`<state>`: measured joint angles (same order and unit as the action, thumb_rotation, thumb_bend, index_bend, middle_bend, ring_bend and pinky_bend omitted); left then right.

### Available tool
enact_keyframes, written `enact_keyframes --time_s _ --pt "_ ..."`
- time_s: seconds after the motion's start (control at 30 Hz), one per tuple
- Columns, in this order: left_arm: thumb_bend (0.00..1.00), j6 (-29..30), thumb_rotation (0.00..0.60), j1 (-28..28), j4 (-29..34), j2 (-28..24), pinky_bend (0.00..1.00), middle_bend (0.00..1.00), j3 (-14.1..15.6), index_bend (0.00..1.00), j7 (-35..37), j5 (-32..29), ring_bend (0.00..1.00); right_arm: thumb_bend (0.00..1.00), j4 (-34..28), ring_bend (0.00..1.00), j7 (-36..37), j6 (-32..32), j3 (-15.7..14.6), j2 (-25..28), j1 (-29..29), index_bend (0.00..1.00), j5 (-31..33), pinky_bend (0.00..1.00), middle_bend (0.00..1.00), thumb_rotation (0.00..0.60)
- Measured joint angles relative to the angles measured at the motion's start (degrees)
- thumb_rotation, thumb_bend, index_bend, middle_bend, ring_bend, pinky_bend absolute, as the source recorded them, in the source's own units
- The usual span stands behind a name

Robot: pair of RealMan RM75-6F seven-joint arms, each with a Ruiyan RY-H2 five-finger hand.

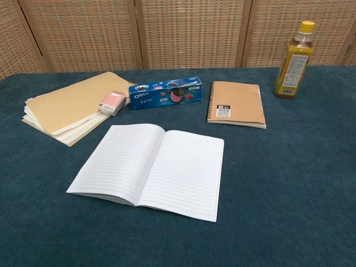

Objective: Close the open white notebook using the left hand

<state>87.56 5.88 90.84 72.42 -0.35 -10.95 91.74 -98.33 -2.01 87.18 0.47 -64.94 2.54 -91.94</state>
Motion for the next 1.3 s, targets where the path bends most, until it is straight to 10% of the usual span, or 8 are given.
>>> enact_keyframes --time_s 1.3 --pt "0.12 -4.96 0.6 3.26 -1.54 2.15 0.0 0.0 1.16 0.0 -0.09 2.8 0.0 0.11 0.1 0.0 1.17 -0.97 0.21 0.29 0.05 0.0 1.08 0.0 0.0 0.6"
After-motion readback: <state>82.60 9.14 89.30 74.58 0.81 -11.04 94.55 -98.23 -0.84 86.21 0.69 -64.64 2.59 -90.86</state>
